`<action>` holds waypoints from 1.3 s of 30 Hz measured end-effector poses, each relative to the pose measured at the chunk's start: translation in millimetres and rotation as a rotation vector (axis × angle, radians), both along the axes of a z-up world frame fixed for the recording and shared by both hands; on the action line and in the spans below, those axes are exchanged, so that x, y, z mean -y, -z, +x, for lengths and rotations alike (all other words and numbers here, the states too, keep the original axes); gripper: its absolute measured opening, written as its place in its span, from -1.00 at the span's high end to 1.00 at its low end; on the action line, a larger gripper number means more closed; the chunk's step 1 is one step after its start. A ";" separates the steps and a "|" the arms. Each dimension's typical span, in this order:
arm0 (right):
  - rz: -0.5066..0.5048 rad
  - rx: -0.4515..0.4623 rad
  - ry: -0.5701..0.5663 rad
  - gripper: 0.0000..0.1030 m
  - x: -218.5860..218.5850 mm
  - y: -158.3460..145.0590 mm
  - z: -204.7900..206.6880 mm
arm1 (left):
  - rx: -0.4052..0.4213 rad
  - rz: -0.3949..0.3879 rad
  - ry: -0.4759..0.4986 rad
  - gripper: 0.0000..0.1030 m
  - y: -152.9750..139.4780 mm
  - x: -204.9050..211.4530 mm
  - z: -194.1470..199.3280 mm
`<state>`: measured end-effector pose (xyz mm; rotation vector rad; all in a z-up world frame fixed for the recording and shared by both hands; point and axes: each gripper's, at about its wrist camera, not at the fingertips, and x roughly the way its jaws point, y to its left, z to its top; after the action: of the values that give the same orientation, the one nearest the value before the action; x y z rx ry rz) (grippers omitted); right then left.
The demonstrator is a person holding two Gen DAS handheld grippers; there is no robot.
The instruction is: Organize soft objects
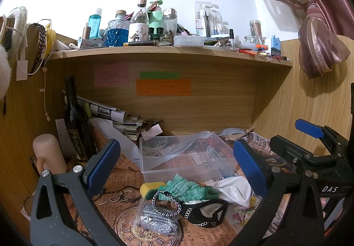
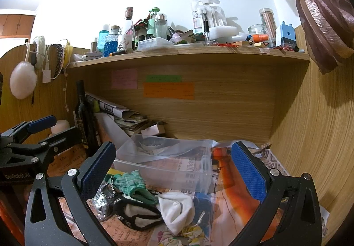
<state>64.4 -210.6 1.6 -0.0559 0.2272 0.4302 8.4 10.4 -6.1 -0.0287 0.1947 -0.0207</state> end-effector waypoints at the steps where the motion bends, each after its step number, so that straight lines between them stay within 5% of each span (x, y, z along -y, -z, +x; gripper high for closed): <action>1: -0.001 -0.001 0.000 -1.00 0.1 -0.1 0.0 | 0.000 0.000 0.001 -1.00 -0.3 -0.2 0.1; 39: -0.004 -0.003 -0.003 -1.00 -1.7 0.6 0.2 | -0.001 0.006 0.003 -1.00 0.1 1.9 1.0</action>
<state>64.6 -208.9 1.0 -0.0592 0.2311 0.4329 9.4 8.5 -6.2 -0.0223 0.1955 -0.0228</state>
